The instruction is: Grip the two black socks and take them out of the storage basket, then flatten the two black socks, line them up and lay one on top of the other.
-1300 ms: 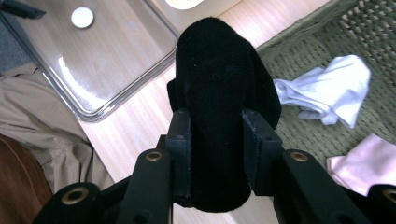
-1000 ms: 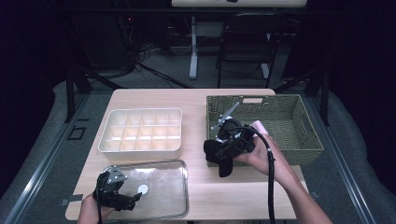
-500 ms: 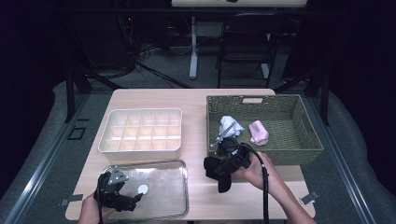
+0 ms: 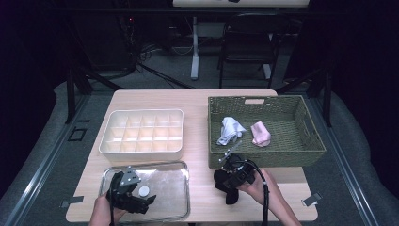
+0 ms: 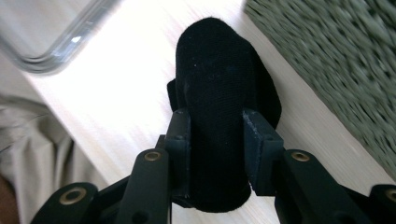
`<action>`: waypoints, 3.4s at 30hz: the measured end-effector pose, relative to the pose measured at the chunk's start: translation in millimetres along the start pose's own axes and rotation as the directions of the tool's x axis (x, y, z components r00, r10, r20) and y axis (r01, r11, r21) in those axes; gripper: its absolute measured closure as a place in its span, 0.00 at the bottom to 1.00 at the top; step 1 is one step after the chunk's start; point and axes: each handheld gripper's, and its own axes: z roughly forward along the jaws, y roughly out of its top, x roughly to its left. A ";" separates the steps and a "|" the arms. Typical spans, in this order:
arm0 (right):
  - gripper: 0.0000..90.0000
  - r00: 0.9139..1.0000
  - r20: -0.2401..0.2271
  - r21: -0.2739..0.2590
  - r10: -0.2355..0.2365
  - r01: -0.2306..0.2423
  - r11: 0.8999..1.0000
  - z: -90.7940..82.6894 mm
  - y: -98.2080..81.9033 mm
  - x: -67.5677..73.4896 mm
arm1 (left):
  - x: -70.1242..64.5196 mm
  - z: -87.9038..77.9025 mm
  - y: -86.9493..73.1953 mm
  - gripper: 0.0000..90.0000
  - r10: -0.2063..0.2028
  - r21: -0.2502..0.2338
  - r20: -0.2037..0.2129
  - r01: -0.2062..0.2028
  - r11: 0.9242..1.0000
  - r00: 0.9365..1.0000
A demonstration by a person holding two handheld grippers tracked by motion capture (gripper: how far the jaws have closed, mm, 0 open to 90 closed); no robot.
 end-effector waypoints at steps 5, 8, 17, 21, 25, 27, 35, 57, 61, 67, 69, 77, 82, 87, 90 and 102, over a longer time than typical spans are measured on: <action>0.70 1.000 0.011 0.000 0.023 -0.023 1.000 4.8 -7.0 -0.4 | -13.4 12.7 19.5 0.01 0.035 -0.004 0.037 -0.035 0.999 0.999; 0.61 0.999 0.012 0.002 0.037 -0.037 0.999 10.3 -13.1 -1.1 | -22.8 18.7 33.2 0.01 0.064 -0.017 0.051 -0.064 0.998 0.997; 0.69 0.995 -0.053 -0.119 0.083 -0.089 0.989 -14.6 -31.7 -2.7 | -52.2 42.6 71.4 0.02 0.128 -0.039 0.147 -0.124 0.992 0.981; 0.81 0.995 -0.045 -0.154 0.094 -0.100 0.983 -12.6 -34.5 -1.1 | -57.8 53.0 79.7 0.03 0.131 -0.038 0.188 -0.126 0.991 0.973; 0.83 0.992 -0.057 -0.164 0.113 -0.121 0.979 -6.0 -39.4 -1.1 | -61.2 54.5 80.3 0.08 0.136 -0.042 0.199 -0.130 0.991 0.971; 0.84 0.991 -0.055 -0.160 0.118 -0.125 0.979 -3.7 -42.9 -1.1 | -61.2 54.3 80.3 0.10 0.132 -0.046 0.205 -0.125 0.991 0.970; 0.84 0.988 -0.038 -0.155 0.152 -0.156 0.976 14.2 -49.2 2.1 | -61.8 58.7 77.5 0.13 0.129 -0.042 0.215 -0.123 0.992 0.968; 0.56 0.931 -0.083 -0.203 0.356 -0.365 0.908 18.0 -58.2 -37.7 | -55.5 63.7 74.6 0.15 0.131 -0.024 0.214 -0.129 0.991 0.968; 0.61 0.912 -0.146 -0.178 0.383 -0.406 0.897 22.7 -61.4 -45.6 | -55.1 65.9 73.6 0.15 0.133 -0.016 0.212 -0.133 0.991 0.968; 0.83 0.925 -0.121 -0.198 0.360 -0.378 0.904 20.8 -60.9 -42.0 | -57.2 67.2 72.7 0.15 0.142 -0.006 0.211 -0.144 0.990 0.967; 0.87 0.932 -0.091 -0.213 0.351 -0.362 0.907 18.9 -60.7 -41.0 | -56.6 67.3 72.4 0.15 0.143 -0.006 0.208 -0.145 0.989 0.968; 0.93 0.940 -0.069 -0.236 0.333 -0.340 0.910 11.5 -59.7 -36.0 | -55.2 69.8 71.6 0.15 0.131 -0.004 0.214 -0.133 0.991 0.968; 0.93 0.944 -0.072 -0.249 0.321 -0.328 0.911 6.4 -61.4 -33.1 | -56.7 69.8 71.9 0.15 0.142 -0.004 0.205 -0.144 0.990 0.968; 0.93 0.949 -0.073 -0.290 0.308 -0.316 0.903 -5.4 -63.4 -27.0 | -55.5 72.6 70.5 0.12 0.135 0.003 0.208 -0.138 0.990 0.969; 0.93 0.957 -0.070 -0.316 0.283 -0.290 0.903 -11.7 -61.0 -20.9 | -53.3 72.7 69.7 0.12 0.126 0.006 0.204 -0.130 0.991 0.971; 0.93 0.973 -0.106 -0.319 0.204 -0.228 0.920 -10.3 -49.3 1.9 | -55.3 72.8 71.4 0.07 0.132 0.007 0.201 -0.136 0.991 0.971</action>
